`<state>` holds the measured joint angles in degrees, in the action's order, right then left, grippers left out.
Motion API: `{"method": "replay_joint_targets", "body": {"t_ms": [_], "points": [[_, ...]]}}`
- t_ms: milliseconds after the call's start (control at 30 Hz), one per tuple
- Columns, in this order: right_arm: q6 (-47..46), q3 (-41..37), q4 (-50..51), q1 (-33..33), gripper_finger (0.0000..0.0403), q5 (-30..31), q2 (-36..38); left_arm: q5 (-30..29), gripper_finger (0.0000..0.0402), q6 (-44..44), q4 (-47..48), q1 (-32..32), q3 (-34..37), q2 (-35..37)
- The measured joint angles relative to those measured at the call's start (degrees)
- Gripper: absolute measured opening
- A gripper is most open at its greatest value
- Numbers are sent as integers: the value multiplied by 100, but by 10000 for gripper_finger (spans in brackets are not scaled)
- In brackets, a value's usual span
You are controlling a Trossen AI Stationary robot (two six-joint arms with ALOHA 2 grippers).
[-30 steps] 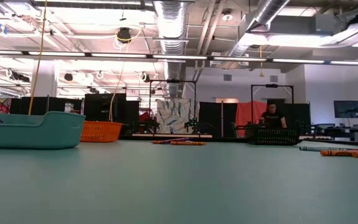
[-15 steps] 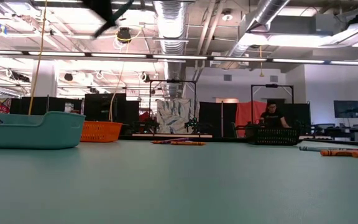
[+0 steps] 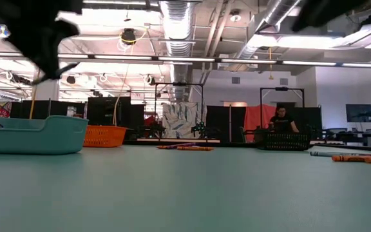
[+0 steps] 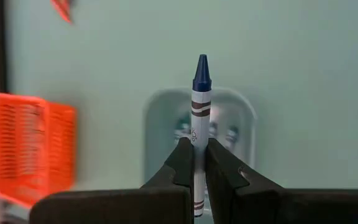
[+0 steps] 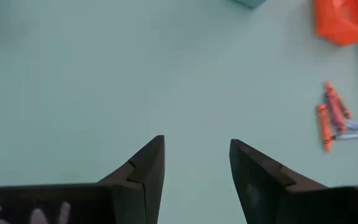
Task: Sort crayons
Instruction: Put the blue crayon into the left blue bin, then put the purple crayon into the top black basket
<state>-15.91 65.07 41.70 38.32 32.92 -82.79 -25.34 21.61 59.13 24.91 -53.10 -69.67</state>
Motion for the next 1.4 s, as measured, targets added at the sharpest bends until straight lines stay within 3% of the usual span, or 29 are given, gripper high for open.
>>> {"method": "replay_joint_targets", "body": {"t_ms": [167,367,633,967,1167,1400], "points": [[-195,-2,-37,168,180,-21,3,309,0,151,-221,-276,839,472],[-662,1,222,316,180,-103,3,567,1,-35,-553,-793,1441,517],[-1908,1,1364,480,179,-347,3,1122,31,-352,-707,-1389,1442,404],[-3402,-4,2335,853,179,-760,3,1415,56,-492,-726,-1499,1442,404],[-4250,-504,2227,1194,179,-1125,3,1414,76,-493,-729,-1499,1442,403],[-4974,-1478,1360,1382,179,-1977,3,1439,84,-493,-748,-1429,1265,409]]}}
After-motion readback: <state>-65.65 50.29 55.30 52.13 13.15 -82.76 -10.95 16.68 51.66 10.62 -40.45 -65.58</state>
